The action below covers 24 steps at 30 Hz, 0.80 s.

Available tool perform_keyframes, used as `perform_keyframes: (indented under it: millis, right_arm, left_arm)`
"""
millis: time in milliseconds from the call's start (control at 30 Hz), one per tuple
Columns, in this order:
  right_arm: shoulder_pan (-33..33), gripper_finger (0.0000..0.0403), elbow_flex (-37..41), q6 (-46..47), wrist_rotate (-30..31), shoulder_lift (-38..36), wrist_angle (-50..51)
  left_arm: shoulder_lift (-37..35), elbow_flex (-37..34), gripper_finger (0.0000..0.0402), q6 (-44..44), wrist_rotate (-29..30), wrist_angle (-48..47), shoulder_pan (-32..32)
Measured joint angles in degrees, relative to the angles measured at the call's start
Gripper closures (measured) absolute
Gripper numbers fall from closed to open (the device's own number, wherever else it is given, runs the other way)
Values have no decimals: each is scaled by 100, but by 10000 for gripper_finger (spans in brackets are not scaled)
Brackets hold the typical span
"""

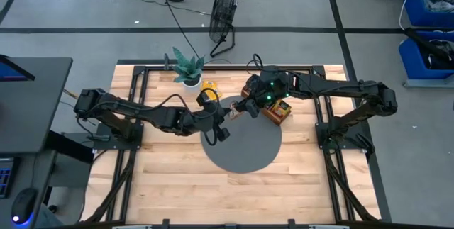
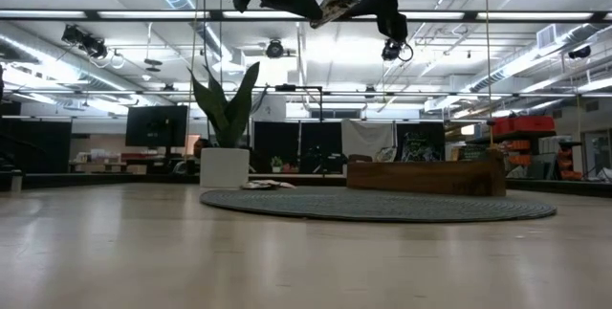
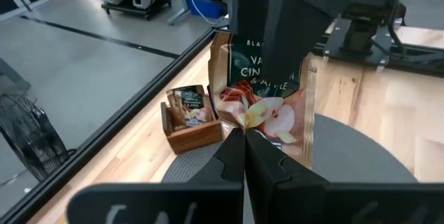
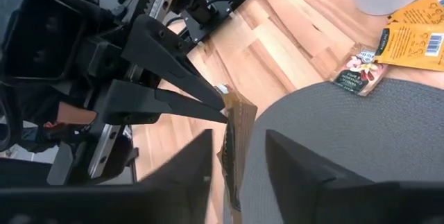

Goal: Pick & Place Tea
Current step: Put the brown tea bag into the left section of the wooden organizer

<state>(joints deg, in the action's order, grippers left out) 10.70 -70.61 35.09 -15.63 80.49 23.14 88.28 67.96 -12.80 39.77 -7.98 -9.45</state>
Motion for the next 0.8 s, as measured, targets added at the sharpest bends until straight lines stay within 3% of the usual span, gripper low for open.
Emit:
perform_keyframes:
  millis: [233,533,800]
  right_arm:
    - [-2,391,-2,-132,17,1,12]
    - [-3,401,-2,-166,309,3,61]
    - [303,402,-4,-176,647,-255,440]
  left_arm:
    - [1,0,400,39,-5,-35,-4]
    - [1,4,361,4,150,-229,-11]
    - [-271,6,300,-693,585,-1618,-10]
